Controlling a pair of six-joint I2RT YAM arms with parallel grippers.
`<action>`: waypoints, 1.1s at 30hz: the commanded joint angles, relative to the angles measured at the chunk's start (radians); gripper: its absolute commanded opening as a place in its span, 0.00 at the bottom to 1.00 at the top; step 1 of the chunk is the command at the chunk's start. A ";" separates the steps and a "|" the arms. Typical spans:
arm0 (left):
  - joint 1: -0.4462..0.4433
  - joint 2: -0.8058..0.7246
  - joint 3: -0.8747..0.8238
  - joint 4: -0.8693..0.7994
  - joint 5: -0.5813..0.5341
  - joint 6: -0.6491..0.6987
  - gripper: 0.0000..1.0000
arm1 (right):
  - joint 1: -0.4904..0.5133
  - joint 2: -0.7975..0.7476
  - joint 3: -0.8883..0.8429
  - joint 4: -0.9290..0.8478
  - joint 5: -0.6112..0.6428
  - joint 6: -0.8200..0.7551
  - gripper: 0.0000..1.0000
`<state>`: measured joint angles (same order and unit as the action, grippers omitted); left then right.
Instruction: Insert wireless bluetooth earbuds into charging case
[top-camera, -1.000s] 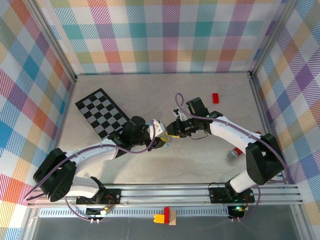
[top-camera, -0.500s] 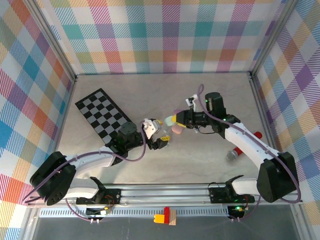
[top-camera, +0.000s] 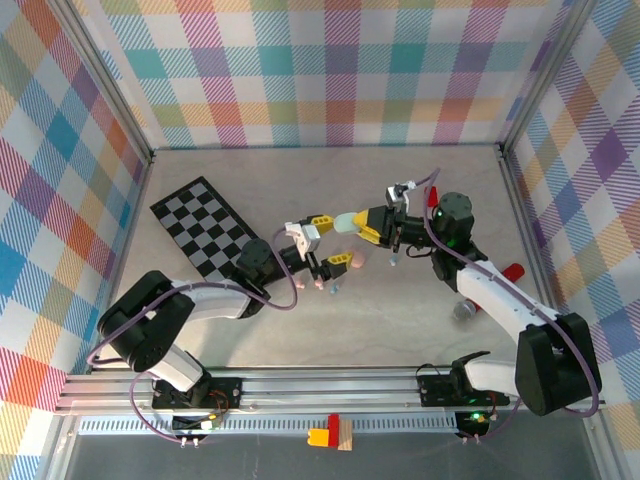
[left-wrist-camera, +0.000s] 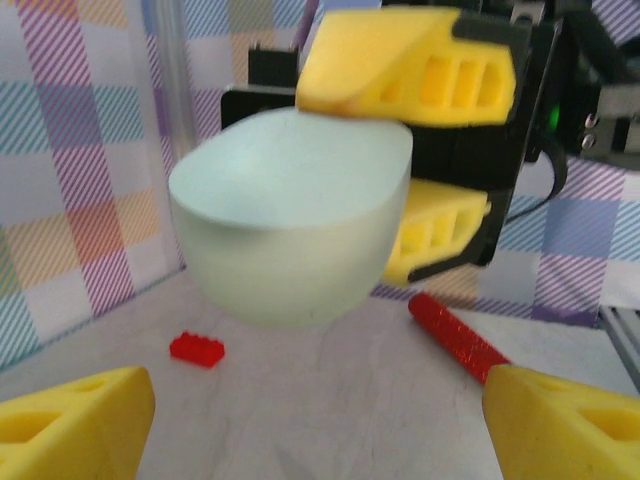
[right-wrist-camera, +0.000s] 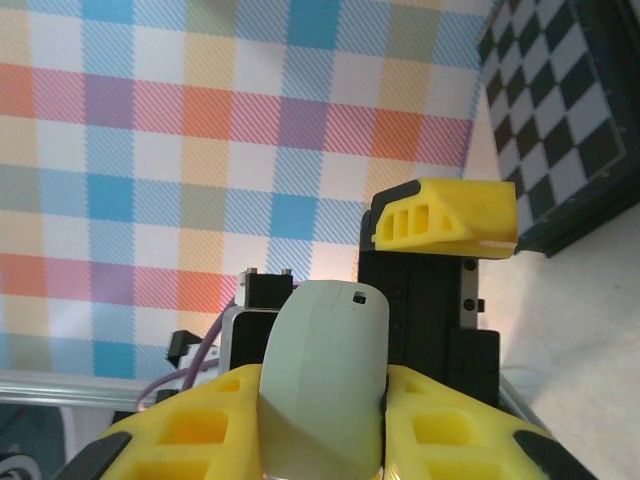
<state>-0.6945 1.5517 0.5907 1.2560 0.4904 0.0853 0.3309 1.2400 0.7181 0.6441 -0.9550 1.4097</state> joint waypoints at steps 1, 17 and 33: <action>0.010 0.017 0.060 0.099 0.072 -0.016 0.84 | -0.008 -0.034 -0.027 0.193 -0.007 0.128 0.21; 0.026 0.079 0.213 0.097 0.204 -0.049 0.75 | -0.075 -0.040 -0.072 0.361 0.013 0.264 0.16; 0.026 0.113 0.277 0.097 0.256 -0.074 0.55 | -0.084 -0.017 -0.089 0.398 0.014 0.281 0.15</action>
<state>-0.6724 1.6547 0.8371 1.2942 0.7006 0.0238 0.2543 1.2251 0.6350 1.0016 -0.9432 1.6936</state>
